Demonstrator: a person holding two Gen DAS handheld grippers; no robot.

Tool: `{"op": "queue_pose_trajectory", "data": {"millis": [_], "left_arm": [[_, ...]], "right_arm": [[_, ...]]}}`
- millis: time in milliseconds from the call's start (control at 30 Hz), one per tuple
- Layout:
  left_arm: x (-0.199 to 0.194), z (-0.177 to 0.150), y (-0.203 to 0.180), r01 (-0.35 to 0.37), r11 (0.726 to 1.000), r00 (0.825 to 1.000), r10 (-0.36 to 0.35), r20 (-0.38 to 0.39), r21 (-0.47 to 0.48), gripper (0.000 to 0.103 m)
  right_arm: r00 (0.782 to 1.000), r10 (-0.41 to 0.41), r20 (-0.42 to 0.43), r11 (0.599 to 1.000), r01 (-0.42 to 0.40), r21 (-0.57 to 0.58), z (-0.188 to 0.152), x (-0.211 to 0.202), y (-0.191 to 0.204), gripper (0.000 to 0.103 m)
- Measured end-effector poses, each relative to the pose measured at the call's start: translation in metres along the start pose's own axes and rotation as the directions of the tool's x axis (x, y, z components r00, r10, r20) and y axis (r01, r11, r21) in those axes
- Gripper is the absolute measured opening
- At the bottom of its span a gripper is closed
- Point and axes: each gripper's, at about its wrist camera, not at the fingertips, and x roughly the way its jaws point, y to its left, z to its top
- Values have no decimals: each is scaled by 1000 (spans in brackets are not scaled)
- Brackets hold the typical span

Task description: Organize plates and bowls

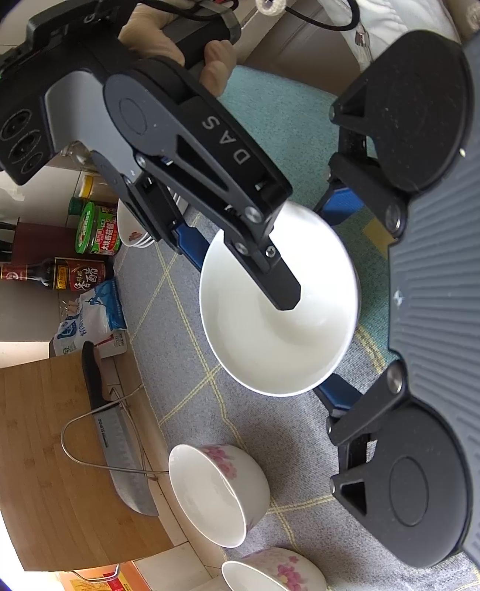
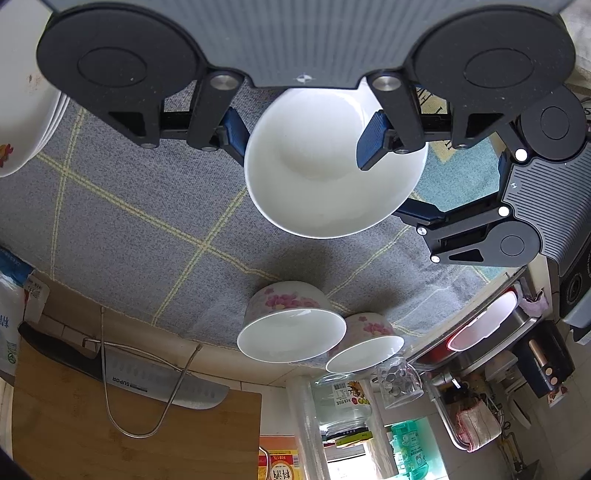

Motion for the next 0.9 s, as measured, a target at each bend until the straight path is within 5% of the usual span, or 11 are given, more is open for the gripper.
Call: {"op": "queue_pose_trajectory", "data": {"millis": [100, 167, 233, 600, 900], "left_arm": [[-2, -1, 1, 1, 1000, 1000, -1, 12, -14, 94], [-3, -2, 3, 1, 1000, 1000, 0, 19, -23, 97], [-5, -4, 4, -7, 1000, 1000, 7, 15, -30, 98], [-53, -13, 27, -100, 989, 992, 108, 63, -112, 98], [-61, -9, 75, -271, 937, 946, 302, 118, -219, 100]], "right_arm": [[1000, 4, -1, 1000, -4, 2, -2, 1, 0, 79], [1000, 1, 12, 1000, -1, 0, -3, -1, 1, 98], [999, 5, 33, 1000, -4, -4, -2, -5, 2, 103], [998, 0, 65, 998, 3, -56, 11, -17, 11, 103], [994, -34, 103, 993, 45, -108, 38, -18, 17, 103]]}}
